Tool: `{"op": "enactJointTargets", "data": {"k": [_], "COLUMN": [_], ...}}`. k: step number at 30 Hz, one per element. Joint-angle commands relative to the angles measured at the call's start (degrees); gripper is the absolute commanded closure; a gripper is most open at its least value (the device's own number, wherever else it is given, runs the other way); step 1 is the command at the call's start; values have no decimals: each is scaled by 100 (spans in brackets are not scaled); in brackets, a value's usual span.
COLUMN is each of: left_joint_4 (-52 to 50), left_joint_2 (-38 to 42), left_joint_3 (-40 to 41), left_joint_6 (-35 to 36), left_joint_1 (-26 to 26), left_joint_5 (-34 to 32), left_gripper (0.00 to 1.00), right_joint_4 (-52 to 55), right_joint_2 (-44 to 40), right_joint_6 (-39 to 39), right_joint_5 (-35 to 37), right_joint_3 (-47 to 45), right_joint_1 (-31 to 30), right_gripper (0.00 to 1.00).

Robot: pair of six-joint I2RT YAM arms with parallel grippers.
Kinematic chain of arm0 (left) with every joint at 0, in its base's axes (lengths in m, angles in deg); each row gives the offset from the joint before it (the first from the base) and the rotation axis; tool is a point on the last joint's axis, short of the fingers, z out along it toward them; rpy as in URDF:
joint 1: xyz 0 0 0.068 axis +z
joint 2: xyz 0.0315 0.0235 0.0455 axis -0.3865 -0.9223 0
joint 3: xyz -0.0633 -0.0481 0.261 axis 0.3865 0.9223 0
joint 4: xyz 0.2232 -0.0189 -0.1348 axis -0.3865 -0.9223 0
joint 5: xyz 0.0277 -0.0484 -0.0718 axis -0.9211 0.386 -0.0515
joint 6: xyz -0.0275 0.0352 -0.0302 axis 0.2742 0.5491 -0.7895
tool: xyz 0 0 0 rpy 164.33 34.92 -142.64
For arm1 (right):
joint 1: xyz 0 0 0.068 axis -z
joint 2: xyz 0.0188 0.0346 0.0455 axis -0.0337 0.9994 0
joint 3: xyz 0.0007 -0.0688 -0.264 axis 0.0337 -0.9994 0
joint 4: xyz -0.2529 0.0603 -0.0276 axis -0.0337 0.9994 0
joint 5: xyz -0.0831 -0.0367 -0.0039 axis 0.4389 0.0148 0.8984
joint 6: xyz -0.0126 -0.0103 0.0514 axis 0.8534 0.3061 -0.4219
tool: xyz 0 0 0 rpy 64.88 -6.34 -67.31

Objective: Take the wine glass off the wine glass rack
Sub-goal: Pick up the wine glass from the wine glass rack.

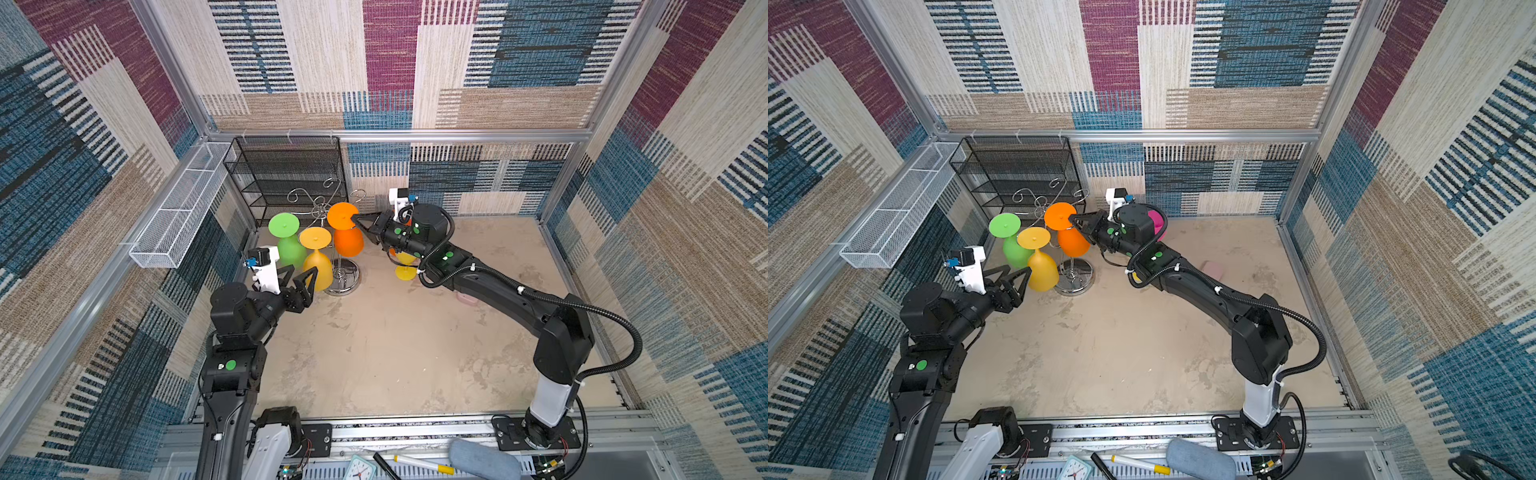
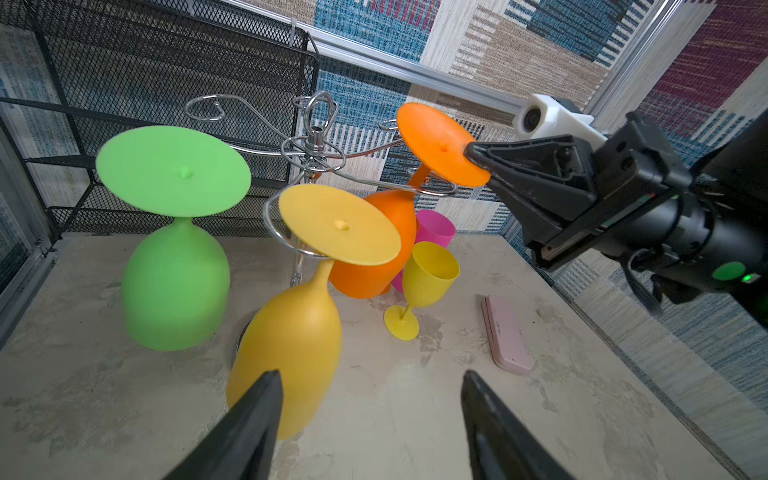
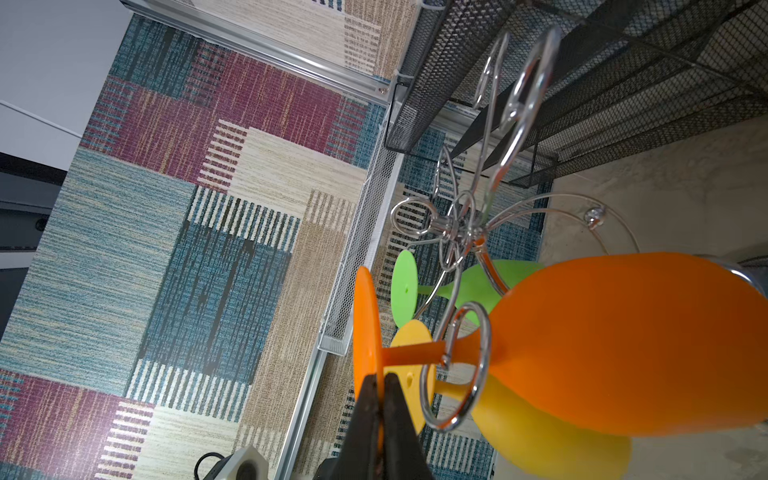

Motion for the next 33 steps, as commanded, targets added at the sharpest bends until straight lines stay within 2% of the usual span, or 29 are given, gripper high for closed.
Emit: {"op": "enactJointTargets", "data": {"k": [1, 18, 33], "left_joint_4": [107, 90, 93], "left_joint_2": [-2, -7, -41], "left_joint_3": [-47, -58, -73], "left_joint_6": [59, 67, 78], "left_joint_1": [1, -6, -17], "left_joint_5": [48, 54, 51], "left_gripper": [29, 29, 29], "right_joint_4": [-138, 129, 7], "right_joint_2": [54, 371, 86], "right_joint_6": [6, 141, 152], "right_joint_5": [-58, 150, 356], "right_joint_3": [79, 628, 279], "right_joint_1": [-3, 16, 269], "right_gripper": [96, 96, 97]}}
